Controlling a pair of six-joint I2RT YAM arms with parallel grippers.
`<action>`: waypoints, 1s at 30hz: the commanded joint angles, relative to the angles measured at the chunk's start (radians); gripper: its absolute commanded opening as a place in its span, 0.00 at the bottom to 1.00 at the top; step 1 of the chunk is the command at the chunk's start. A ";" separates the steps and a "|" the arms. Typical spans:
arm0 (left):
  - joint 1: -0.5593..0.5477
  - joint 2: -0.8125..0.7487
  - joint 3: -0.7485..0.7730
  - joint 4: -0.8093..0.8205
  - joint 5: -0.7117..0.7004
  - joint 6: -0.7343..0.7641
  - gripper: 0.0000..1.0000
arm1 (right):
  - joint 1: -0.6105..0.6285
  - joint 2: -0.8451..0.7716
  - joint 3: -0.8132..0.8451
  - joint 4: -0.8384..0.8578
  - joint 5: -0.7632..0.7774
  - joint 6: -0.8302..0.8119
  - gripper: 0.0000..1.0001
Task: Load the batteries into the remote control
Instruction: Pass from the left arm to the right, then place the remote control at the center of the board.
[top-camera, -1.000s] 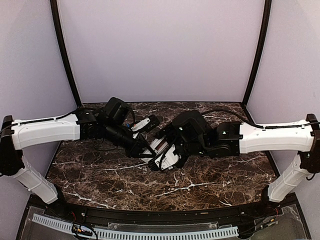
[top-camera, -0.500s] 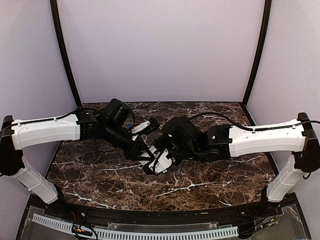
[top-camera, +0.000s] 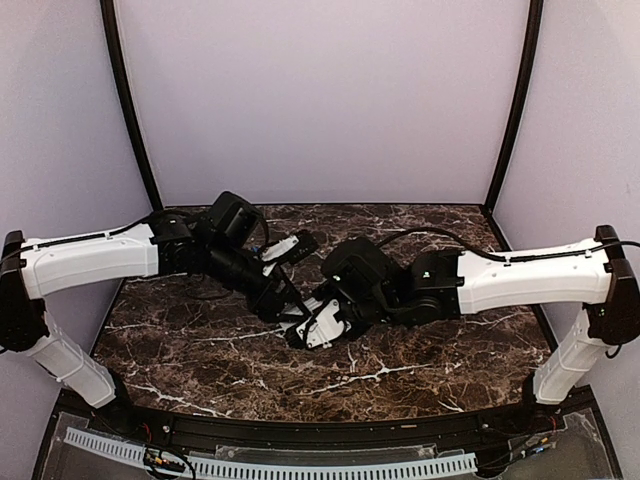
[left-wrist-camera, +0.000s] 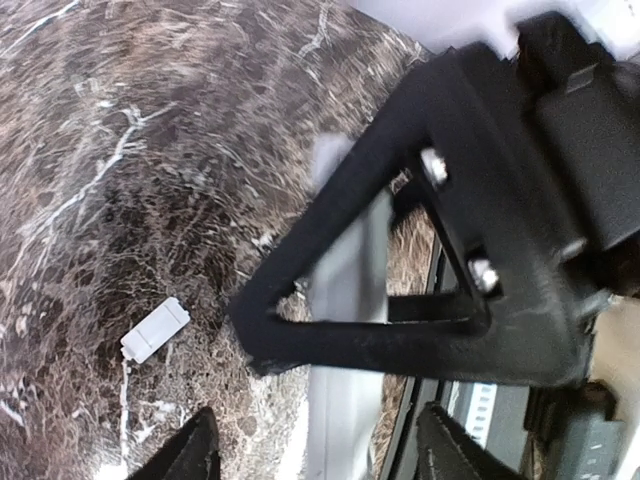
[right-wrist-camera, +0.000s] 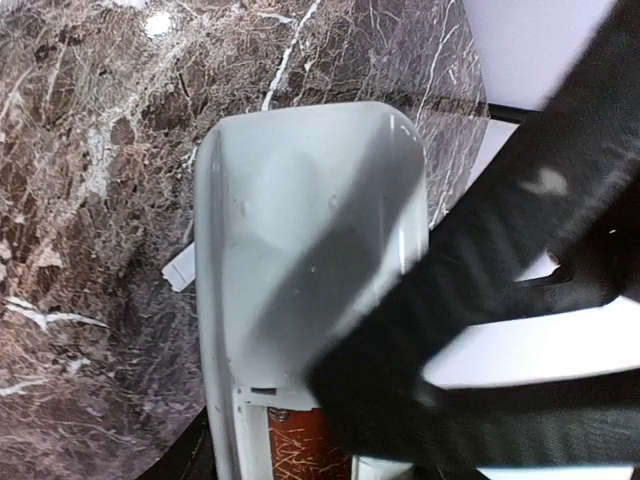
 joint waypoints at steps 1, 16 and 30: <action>0.034 -0.047 0.053 -0.022 -0.029 0.008 0.72 | 0.001 0.004 -0.010 -0.091 -0.045 0.279 0.22; 0.239 -0.117 -0.042 0.134 -0.201 -0.239 0.79 | -0.041 0.133 -0.196 0.027 -0.401 0.813 0.22; 0.265 -0.109 -0.067 0.144 -0.251 -0.229 0.79 | -0.077 0.303 -0.064 -0.186 -0.464 0.869 0.45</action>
